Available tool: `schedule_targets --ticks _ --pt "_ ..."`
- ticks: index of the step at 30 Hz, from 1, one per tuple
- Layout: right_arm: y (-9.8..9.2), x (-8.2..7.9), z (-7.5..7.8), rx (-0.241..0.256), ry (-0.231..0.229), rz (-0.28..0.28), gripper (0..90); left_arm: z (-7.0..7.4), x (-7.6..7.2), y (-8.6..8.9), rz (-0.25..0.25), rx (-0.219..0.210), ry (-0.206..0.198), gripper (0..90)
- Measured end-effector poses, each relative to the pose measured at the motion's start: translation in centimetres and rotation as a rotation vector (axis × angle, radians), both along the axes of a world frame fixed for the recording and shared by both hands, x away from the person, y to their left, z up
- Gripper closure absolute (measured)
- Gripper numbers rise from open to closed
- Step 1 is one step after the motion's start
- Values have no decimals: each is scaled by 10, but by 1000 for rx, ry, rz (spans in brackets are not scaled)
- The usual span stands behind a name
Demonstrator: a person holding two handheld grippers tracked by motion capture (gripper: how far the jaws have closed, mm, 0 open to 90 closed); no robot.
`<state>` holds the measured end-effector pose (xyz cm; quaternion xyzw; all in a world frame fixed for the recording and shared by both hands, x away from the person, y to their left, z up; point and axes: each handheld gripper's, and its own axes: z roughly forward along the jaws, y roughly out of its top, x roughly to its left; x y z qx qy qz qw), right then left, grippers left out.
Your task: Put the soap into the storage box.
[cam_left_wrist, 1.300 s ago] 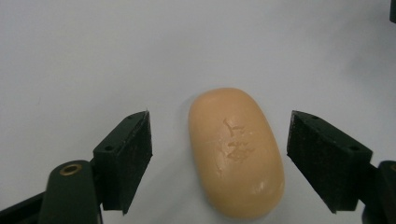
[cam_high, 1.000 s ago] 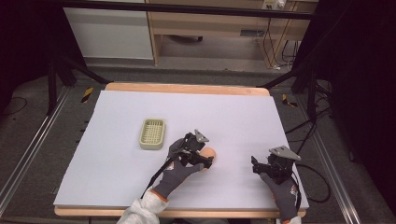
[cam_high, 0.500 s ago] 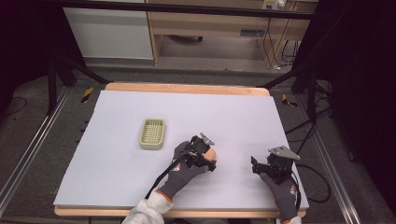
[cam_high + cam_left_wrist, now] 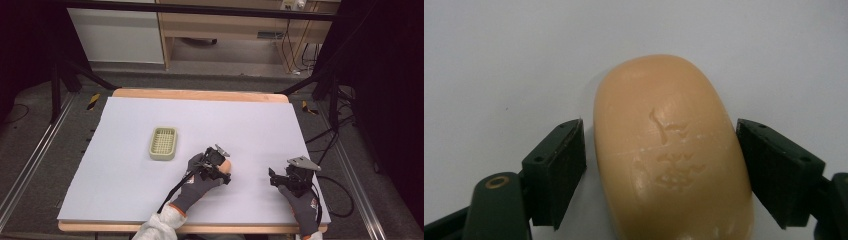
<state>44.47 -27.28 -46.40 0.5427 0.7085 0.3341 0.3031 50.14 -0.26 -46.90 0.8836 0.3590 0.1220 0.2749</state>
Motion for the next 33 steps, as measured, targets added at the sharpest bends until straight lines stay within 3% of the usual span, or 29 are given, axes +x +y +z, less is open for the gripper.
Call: schedule_targets --ticks 9,13,25,33 --pt "-1 0 0 12 1 -6 78 0 0 -2 20 5 11 221" --pt "-1 0 0 11 2 -6 78 2 1 0 35 -3 18 281" --pt "-2 1 1 12 4 -15 78 4 4 1 15 13 32 299" --pt "-3 1 0 16 10 -16 78 10 2 8 -2 -16 27 303"
